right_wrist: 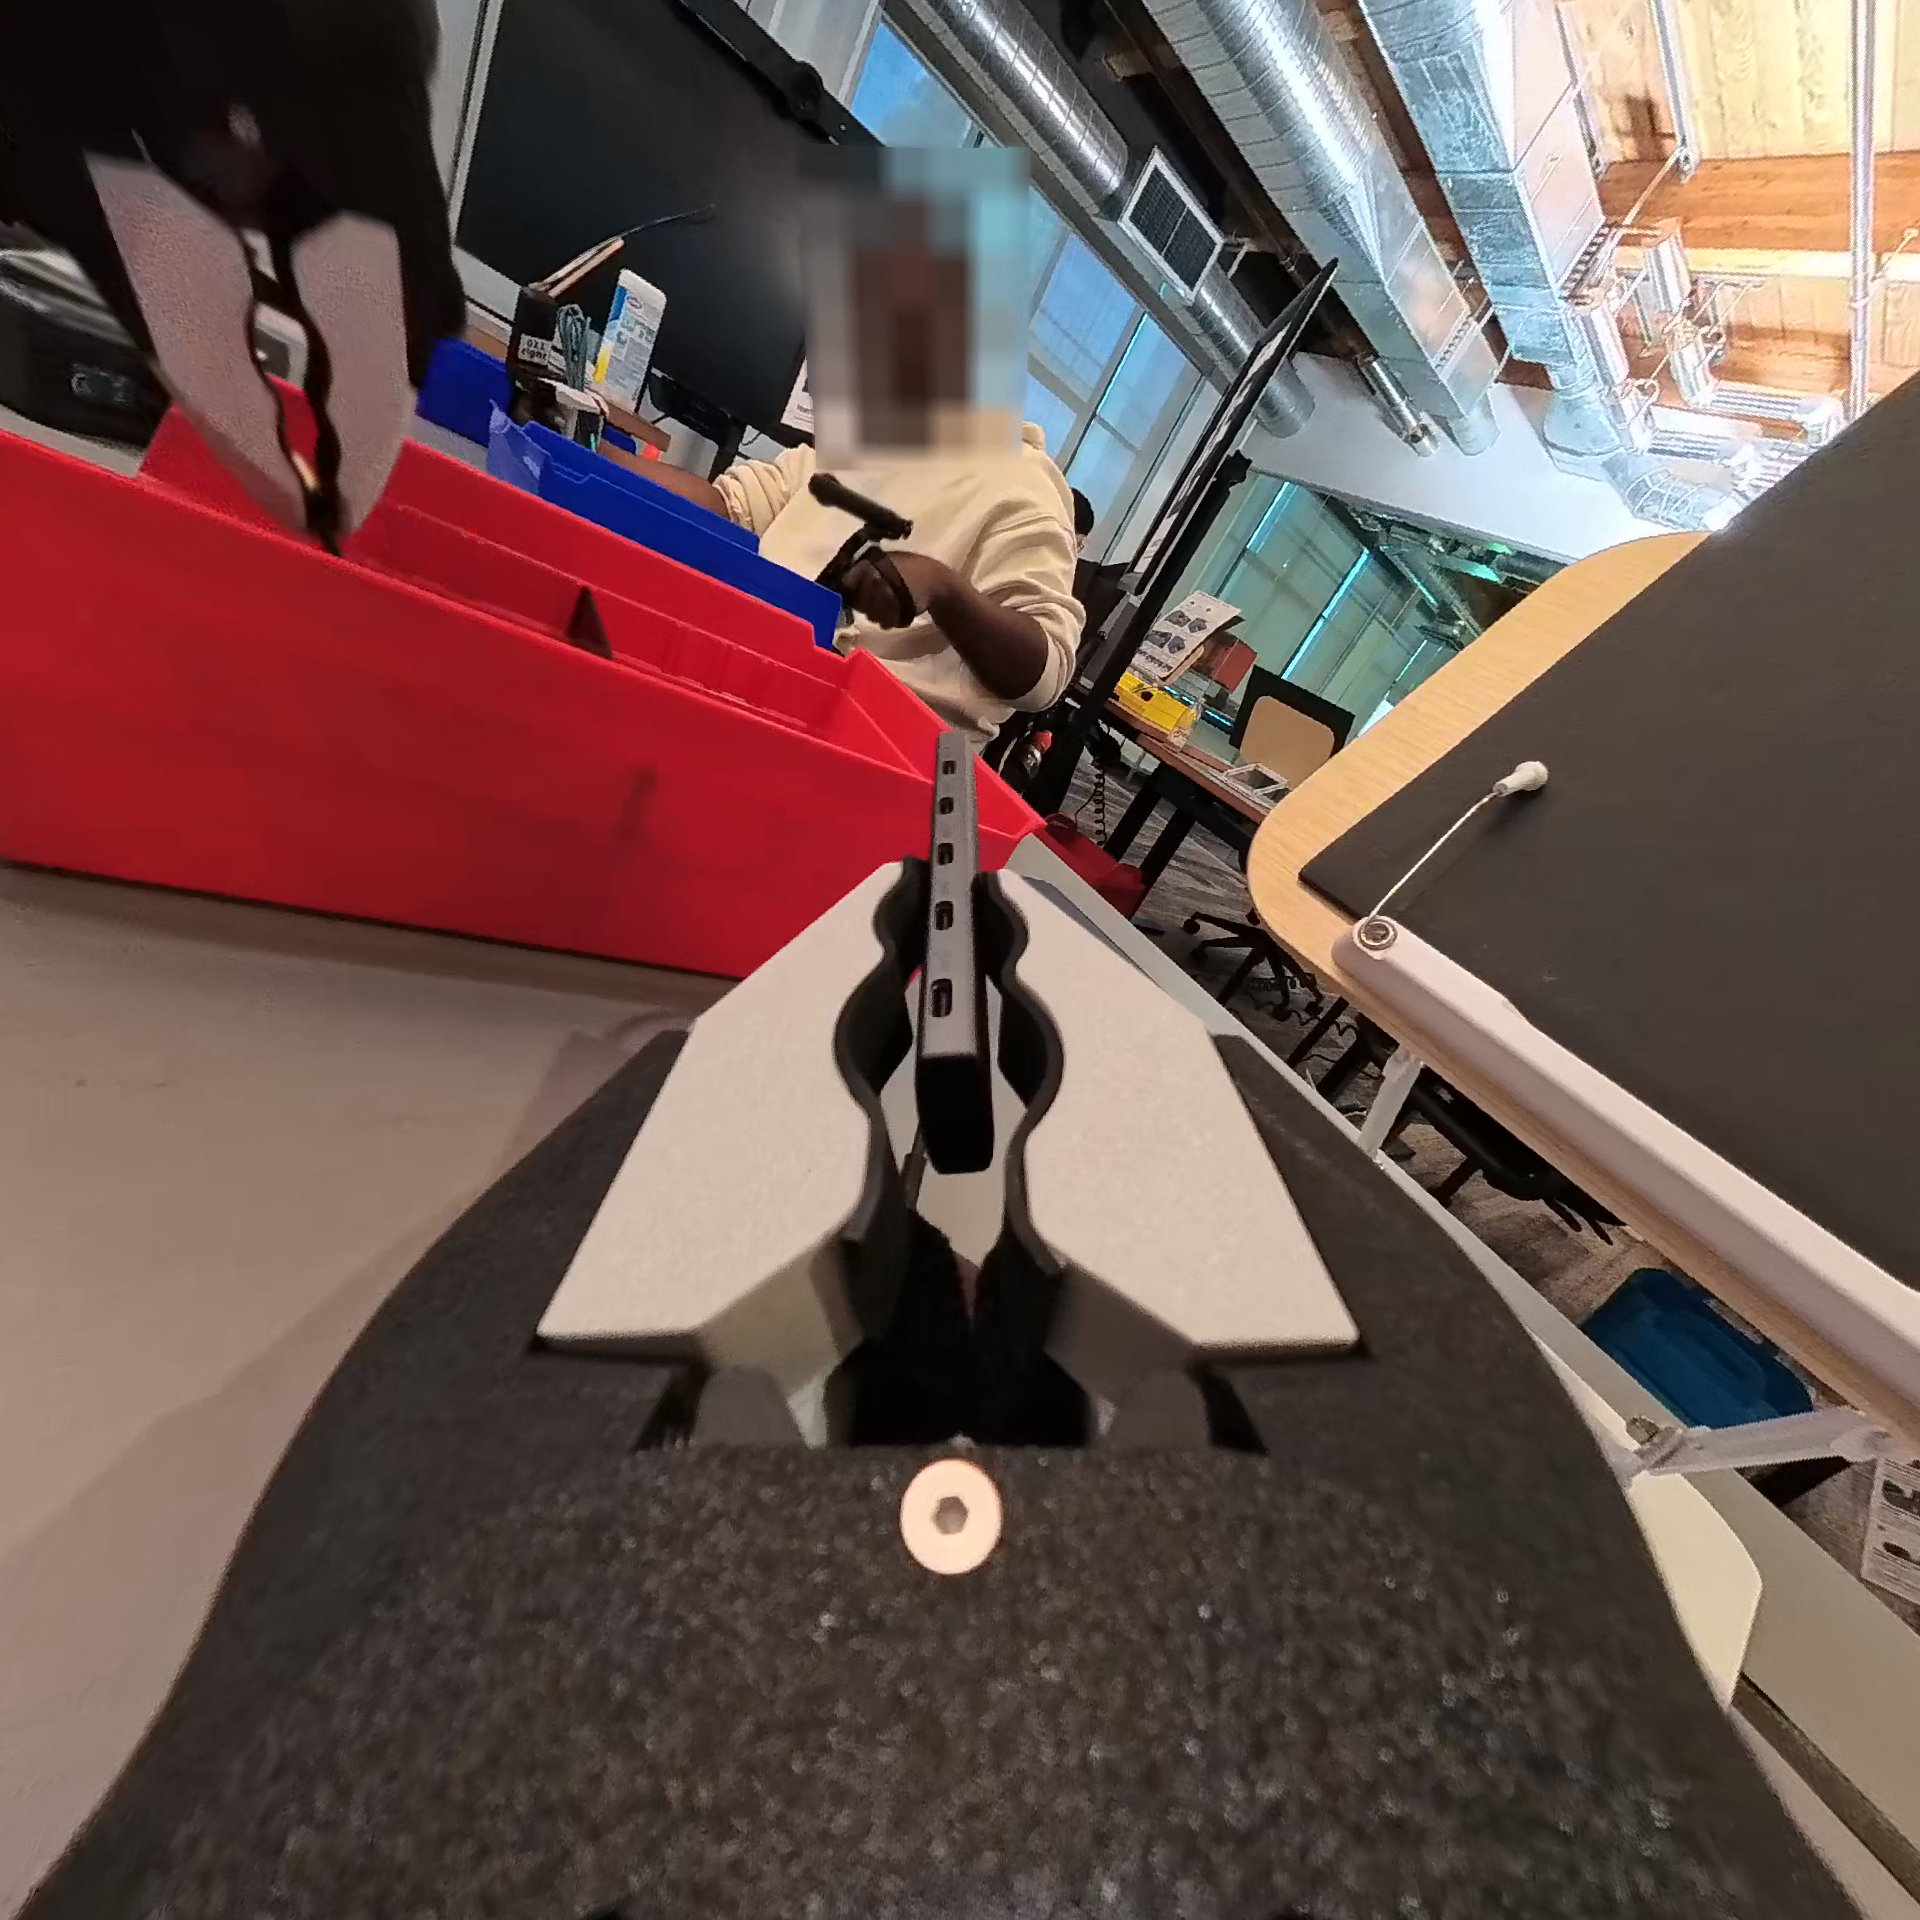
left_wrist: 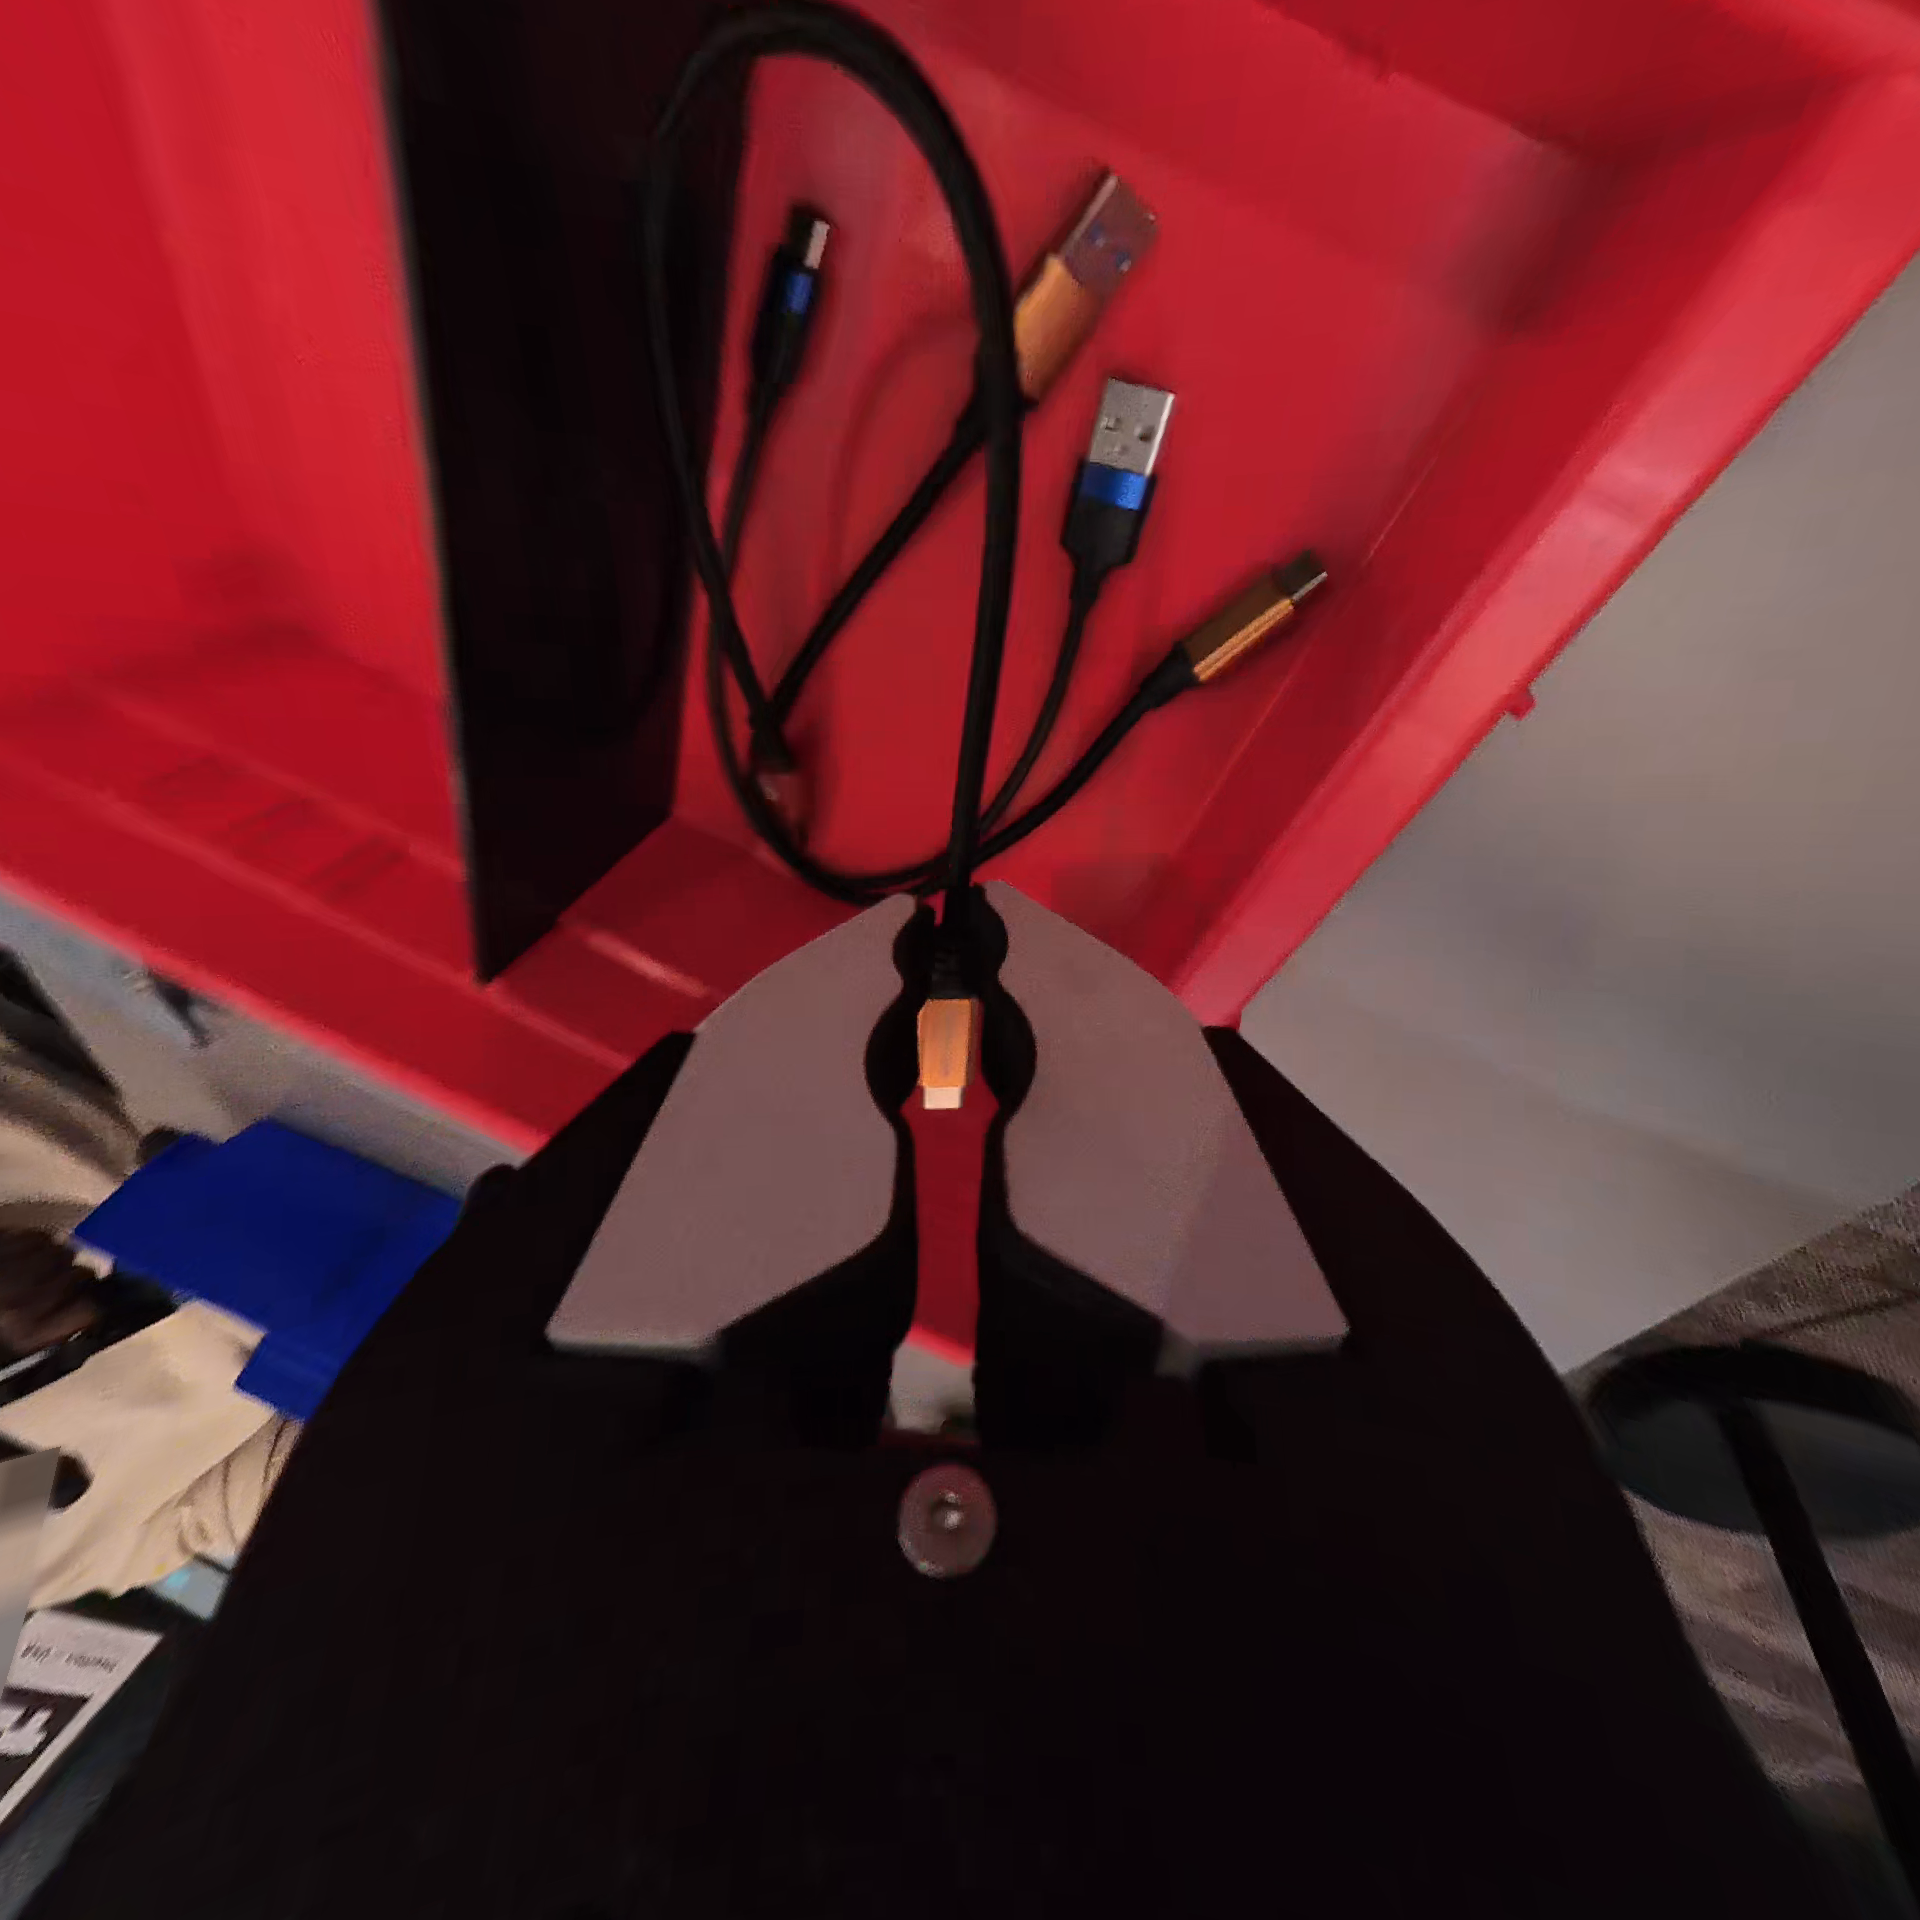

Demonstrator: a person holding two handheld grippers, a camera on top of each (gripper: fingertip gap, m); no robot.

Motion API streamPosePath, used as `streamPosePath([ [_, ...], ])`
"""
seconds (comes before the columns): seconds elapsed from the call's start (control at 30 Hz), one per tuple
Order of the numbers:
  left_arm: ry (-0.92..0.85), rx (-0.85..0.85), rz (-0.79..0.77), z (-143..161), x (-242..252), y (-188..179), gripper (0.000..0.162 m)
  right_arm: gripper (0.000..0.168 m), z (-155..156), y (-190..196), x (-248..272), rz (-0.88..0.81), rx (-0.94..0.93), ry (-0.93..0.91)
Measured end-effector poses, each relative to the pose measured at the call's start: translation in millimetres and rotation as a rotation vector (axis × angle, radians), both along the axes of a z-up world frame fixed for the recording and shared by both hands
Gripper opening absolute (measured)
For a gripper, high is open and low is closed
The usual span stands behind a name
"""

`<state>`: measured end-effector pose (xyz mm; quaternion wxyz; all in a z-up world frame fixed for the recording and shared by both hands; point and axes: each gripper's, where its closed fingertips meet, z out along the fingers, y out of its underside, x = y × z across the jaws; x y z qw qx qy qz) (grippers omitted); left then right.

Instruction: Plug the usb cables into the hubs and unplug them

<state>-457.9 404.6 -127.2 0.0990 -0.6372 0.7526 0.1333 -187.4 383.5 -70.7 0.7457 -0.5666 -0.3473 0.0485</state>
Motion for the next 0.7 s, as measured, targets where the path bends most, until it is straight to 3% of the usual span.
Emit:
streamPosePath([
  [0.13,-0.179,0.128,0.044,65,15,-9,0.005,0.008,3,3,6,-0.02,-0.007,0.032],
  [0.2,-0.342,0.182,0.17,101,27,-20,0.005,0.008,5,4,10,-0.031,-0.008,0.054],
  [0.3,-0.554,0.09,0.329,128,47,-70,0.005,0.008,6,6,14,-0.04,-0.013,0.074],
  [0.5,-0.836,-0.294,0.556,113,71,-199,0.005,0.008,8,5,12,-0.036,0.005,0.066],
  [0.6,-0.942,-0.416,0.713,84,72,-228,0.005,0.008,7,5,9,-0.036,0.014,0.048],
  [0.7,-1.043,-0.504,0.813,59,91,-233,0.005,0.008,6,3,6,-0.027,0.02,0.034],
])
